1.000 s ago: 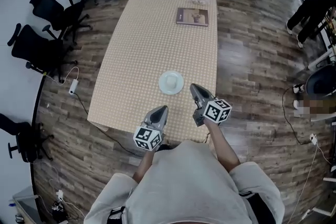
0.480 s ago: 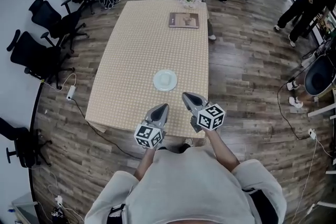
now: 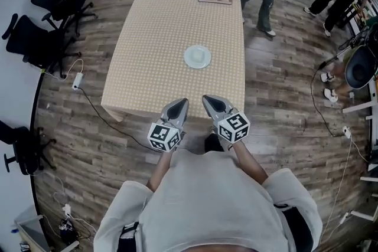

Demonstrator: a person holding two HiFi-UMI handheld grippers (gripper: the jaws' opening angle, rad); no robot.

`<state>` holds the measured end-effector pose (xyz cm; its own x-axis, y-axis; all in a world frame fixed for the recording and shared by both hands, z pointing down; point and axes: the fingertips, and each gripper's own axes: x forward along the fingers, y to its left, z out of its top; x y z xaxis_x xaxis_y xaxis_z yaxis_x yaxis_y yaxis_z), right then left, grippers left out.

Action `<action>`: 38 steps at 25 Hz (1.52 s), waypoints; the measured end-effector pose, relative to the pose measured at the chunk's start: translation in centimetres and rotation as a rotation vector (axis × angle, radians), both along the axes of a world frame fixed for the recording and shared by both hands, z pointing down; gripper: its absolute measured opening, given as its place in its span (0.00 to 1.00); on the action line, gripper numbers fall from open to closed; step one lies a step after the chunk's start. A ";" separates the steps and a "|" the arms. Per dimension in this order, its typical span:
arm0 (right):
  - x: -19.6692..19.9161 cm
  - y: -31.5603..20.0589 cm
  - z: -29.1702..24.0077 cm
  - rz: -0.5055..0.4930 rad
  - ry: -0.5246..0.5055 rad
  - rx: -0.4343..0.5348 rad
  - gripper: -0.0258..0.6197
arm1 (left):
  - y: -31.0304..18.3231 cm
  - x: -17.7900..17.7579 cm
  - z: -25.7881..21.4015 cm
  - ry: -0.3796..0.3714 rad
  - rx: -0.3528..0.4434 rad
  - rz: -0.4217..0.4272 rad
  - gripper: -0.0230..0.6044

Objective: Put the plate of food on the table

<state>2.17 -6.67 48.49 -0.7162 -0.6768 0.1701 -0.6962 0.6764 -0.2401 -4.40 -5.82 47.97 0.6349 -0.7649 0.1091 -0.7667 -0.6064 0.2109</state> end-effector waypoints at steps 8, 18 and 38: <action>-4.1 6.9 1.9 0.037 0.040 -0.029 0.04 | 6.5 -4.0 1.0 -0.002 -0.024 0.013 0.05; -2.7 11.1 1.7 0.080 0.035 -0.035 0.04 | 10.8 -1.9 1.4 0.000 -0.034 0.068 0.05; 3.1 12.0 0.9 0.032 0.043 -0.038 0.04 | 11.8 5.3 0.7 0.002 -0.030 0.050 0.05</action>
